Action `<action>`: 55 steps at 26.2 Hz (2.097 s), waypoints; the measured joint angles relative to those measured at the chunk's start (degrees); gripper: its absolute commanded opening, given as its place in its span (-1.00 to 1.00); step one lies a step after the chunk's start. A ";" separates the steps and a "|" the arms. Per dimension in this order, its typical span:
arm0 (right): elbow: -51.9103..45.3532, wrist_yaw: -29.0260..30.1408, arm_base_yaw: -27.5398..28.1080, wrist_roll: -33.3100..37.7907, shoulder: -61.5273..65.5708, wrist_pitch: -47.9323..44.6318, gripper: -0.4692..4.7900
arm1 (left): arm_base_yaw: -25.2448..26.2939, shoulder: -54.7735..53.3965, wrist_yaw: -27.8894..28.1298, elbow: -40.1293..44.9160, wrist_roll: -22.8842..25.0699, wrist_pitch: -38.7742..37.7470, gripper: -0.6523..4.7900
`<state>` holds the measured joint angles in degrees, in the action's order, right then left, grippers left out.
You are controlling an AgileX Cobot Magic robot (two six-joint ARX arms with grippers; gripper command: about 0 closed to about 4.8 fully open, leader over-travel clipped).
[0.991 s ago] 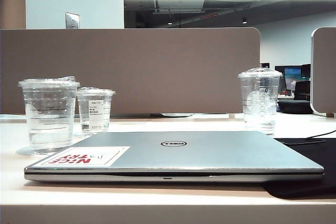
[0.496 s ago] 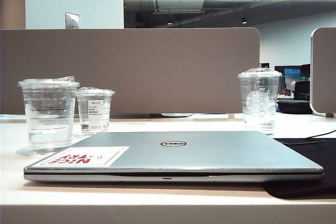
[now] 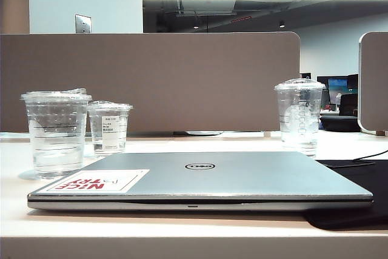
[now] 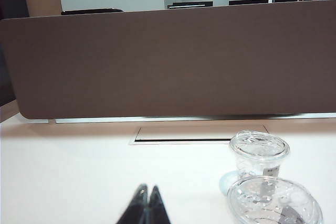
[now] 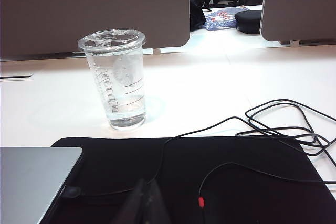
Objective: Pick up the coffee cup on the middle and place it on the left side of the laptop.
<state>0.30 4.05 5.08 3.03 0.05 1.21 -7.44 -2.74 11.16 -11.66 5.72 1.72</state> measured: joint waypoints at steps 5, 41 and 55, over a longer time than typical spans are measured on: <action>0.00 0.02 -0.17 0.00 0.00 0.00 -0.84 | 0.00 0.00 0.00 0.02 -1.33 -0.13 -0.78; 0.00 0.02 -0.15 -0.02 0.00 0.00 -0.84 | 2.89 2.86 -5.11 11.43 -2.91 5.14 -0.78; 0.02 0.02 -0.15 0.00 0.00 0.00 -0.84 | 8.90 2.67 -9.70 11.43 -2.78 4.31 -0.78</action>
<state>0.32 4.08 4.93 3.03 0.05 1.21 1.45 -0.08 1.45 -0.23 2.94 6.02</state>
